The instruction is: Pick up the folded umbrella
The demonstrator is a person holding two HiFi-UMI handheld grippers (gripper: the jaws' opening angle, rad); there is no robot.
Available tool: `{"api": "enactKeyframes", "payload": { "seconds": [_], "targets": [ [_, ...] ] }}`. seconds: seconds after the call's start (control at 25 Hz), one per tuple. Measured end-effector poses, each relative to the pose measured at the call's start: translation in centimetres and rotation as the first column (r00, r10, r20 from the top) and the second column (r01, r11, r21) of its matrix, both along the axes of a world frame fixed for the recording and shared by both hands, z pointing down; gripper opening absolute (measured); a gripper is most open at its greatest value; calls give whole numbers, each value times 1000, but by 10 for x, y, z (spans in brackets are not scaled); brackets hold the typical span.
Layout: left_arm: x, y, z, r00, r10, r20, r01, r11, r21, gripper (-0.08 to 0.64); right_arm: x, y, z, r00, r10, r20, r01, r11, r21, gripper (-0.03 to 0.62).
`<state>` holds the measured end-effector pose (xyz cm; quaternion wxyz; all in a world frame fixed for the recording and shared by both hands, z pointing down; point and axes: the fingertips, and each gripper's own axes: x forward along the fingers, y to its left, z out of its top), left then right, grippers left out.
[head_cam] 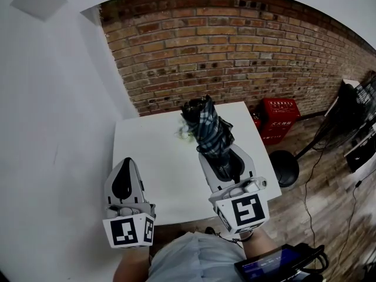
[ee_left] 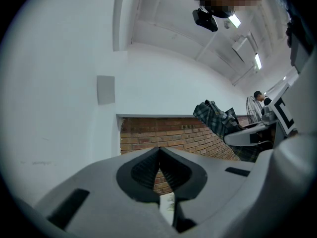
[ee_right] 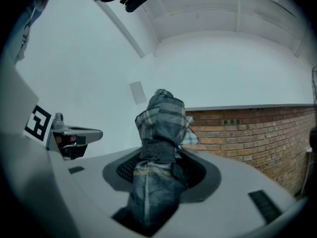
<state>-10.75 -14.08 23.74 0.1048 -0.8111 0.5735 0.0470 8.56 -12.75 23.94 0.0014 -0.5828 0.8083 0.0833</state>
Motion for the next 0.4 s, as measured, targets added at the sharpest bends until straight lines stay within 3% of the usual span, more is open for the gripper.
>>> {"api": "enactKeyframes", "payload": {
  "seconds": [0.4],
  "targets": [
    [2,-9,6,1000,4,1,-4,1000,-7,6,0,-8,4,1000,-2,1,2,1000,-2,198]
  ]
}}
